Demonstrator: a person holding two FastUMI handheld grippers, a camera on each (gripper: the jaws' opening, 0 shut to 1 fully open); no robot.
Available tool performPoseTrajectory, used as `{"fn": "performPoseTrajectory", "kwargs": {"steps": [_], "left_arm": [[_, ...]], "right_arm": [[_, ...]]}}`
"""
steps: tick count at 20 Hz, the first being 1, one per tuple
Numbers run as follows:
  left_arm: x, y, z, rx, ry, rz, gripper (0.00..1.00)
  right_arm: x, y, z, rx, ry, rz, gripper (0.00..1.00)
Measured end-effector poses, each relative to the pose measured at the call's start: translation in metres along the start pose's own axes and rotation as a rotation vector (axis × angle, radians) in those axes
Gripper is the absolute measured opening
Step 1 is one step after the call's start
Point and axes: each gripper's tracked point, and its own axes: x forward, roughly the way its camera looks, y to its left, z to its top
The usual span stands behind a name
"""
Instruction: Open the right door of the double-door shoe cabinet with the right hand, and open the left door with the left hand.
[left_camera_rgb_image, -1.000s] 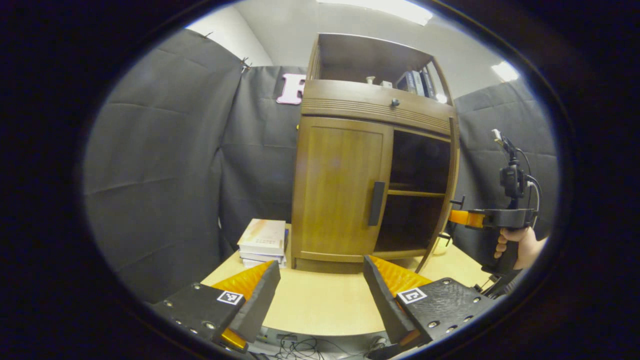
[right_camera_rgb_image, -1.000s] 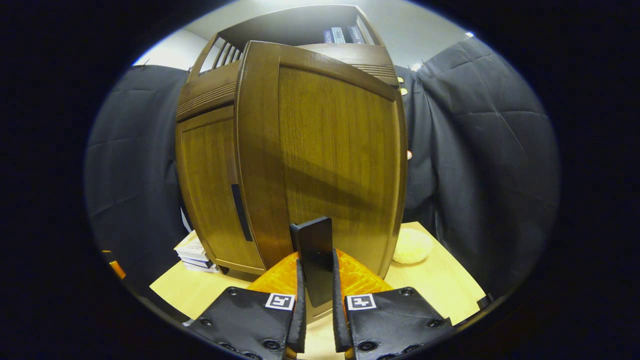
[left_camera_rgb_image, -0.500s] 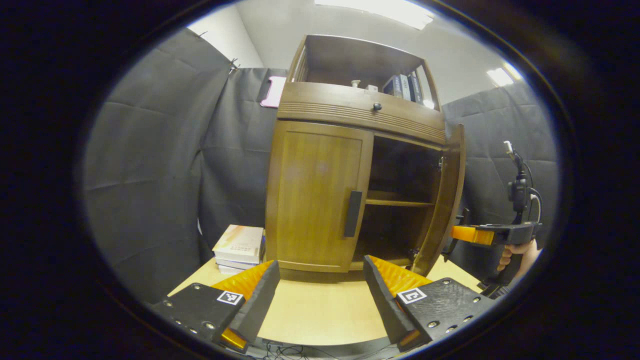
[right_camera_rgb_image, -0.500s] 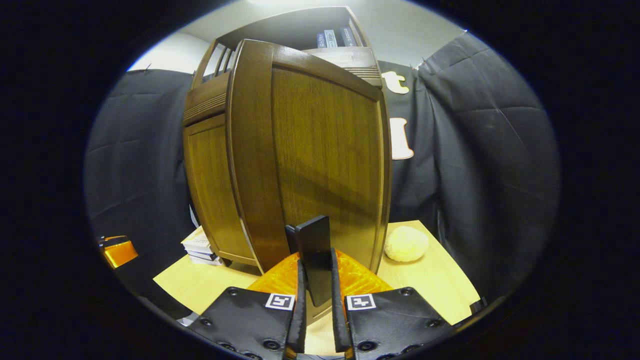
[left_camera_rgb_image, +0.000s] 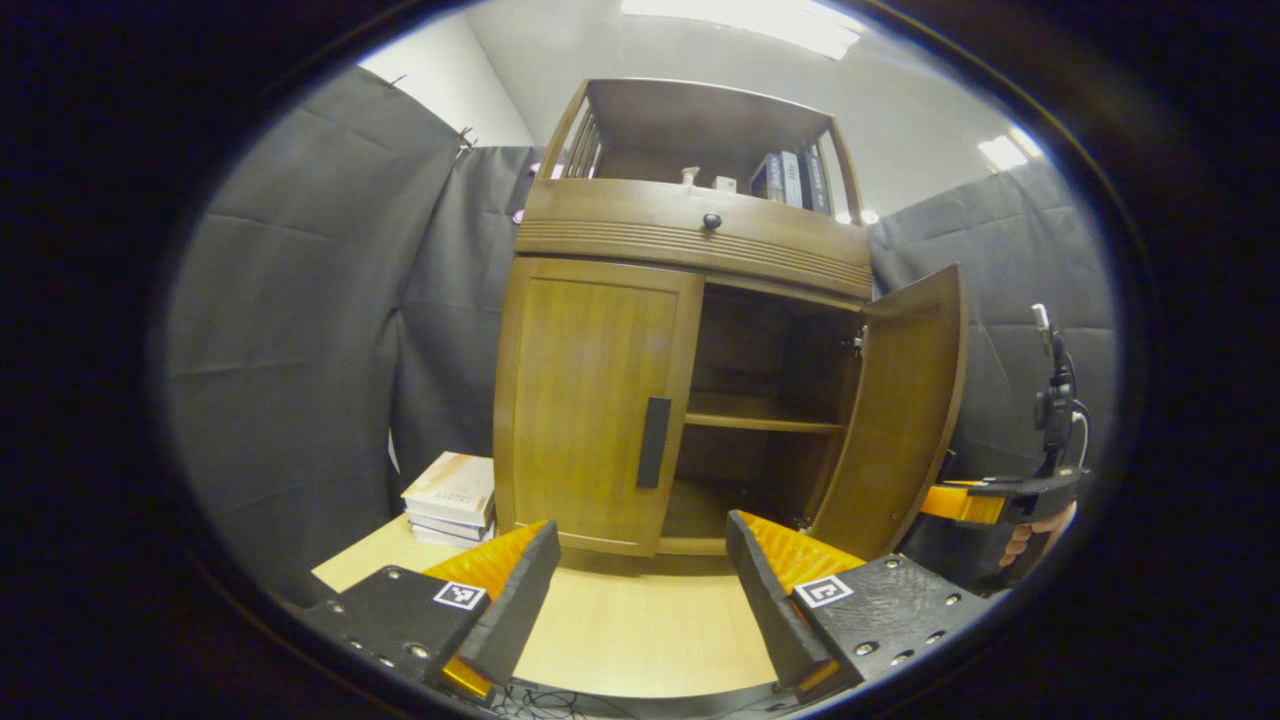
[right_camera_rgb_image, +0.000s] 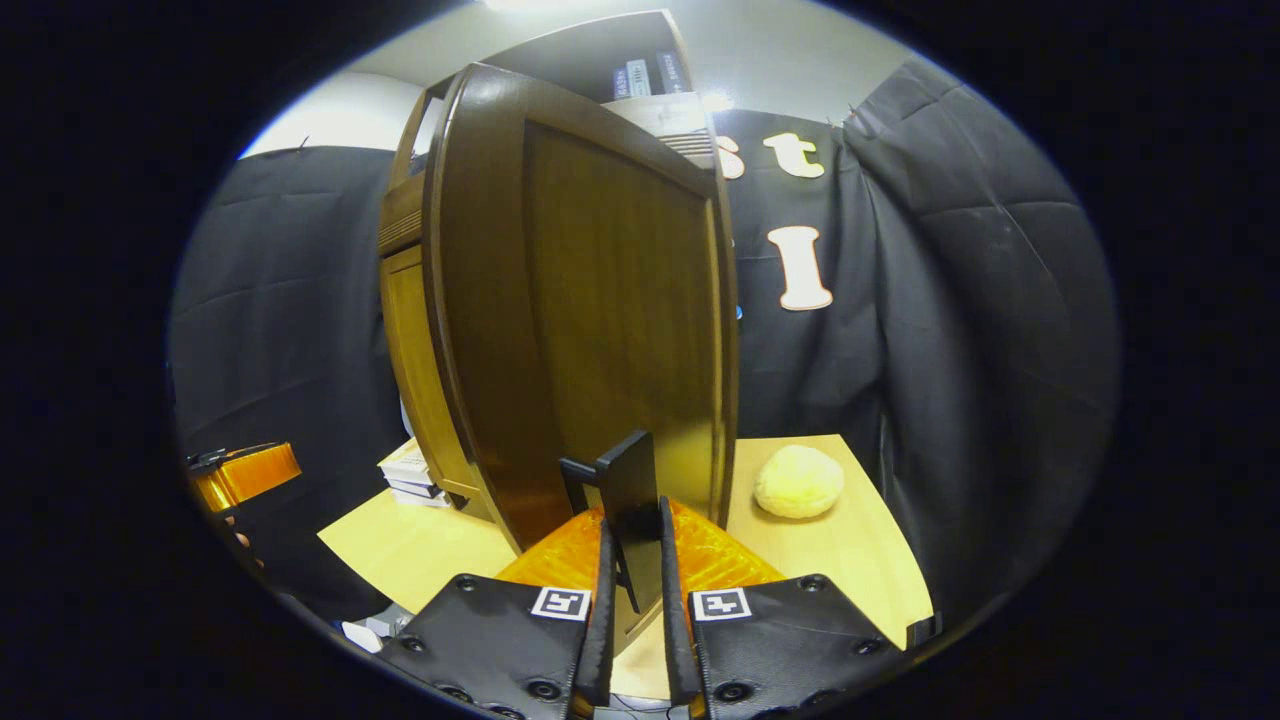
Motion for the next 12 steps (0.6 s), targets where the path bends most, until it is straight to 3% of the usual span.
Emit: {"fn": "performPoseTrajectory", "kwargs": {"steps": [5,6,8,9,10,11,12], "left_arm": [[-0.020,-0.038,-0.009,0.002,0.004,0.050,0.96],[-0.023,-0.044,-0.010,0.000,0.004,0.062,0.96],[-0.032,-0.055,-0.013,0.002,0.010,0.085,0.96],[-0.037,-0.059,-0.015,0.007,0.013,0.096,0.96],[-0.042,-0.064,-0.016,0.014,0.015,0.106,0.96],[-0.046,-0.068,-0.016,0.022,0.019,0.117,0.96],[-0.050,-0.071,-0.017,0.028,0.022,0.127,0.96]], "right_arm": [[-0.001,-0.060,-0.002,0.042,-0.008,-0.050,0.20],[-0.006,-0.070,0.001,0.039,-0.017,-0.052,0.13],[-0.003,-0.073,0.004,0.061,-0.007,0.000,0.10],[-0.005,-0.072,0.002,0.072,-0.004,0.020,0.03],[-0.004,-0.071,0.002,0.077,-0.006,0.030,0.14],[-0.006,-0.072,0.003,0.078,-0.010,0.034,0.16],[-0.005,-0.072,0.004,0.076,-0.013,0.039,0.12]]}}
